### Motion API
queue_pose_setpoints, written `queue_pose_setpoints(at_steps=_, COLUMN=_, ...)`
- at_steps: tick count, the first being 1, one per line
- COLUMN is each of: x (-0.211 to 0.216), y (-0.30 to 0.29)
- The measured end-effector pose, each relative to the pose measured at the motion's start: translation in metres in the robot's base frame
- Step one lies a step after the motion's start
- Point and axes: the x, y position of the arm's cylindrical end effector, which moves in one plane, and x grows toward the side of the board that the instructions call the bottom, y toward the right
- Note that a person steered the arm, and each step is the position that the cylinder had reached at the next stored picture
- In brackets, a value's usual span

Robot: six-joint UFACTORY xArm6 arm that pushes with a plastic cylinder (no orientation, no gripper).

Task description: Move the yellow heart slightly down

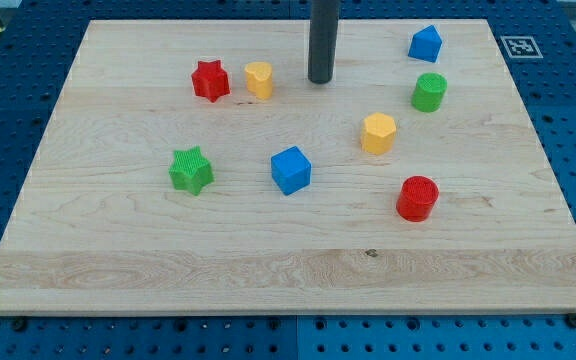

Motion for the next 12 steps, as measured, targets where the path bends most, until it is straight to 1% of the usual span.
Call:
queue_pose_setpoints(at_steps=1, x=-0.016, y=-0.015)
queue_pose_setpoints(at_steps=3, x=-0.016, y=-0.081)
queue_pose_setpoints(at_steps=4, x=-0.013, y=-0.086)
queue_pose_setpoints(at_steps=6, x=0.014, y=-0.086)
queue_pose_setpoints(at_steps=8, x=0.016, y=-0.086)
queue_pose_setpoints(at_steps=10, x=0.041, y=-0.074)
queue_pose_setpoints(at_steps=11, x=0.027, y=-0.074)
queue_pose_setpoints(at_steps=12, x=-0.019, y=-0.078)
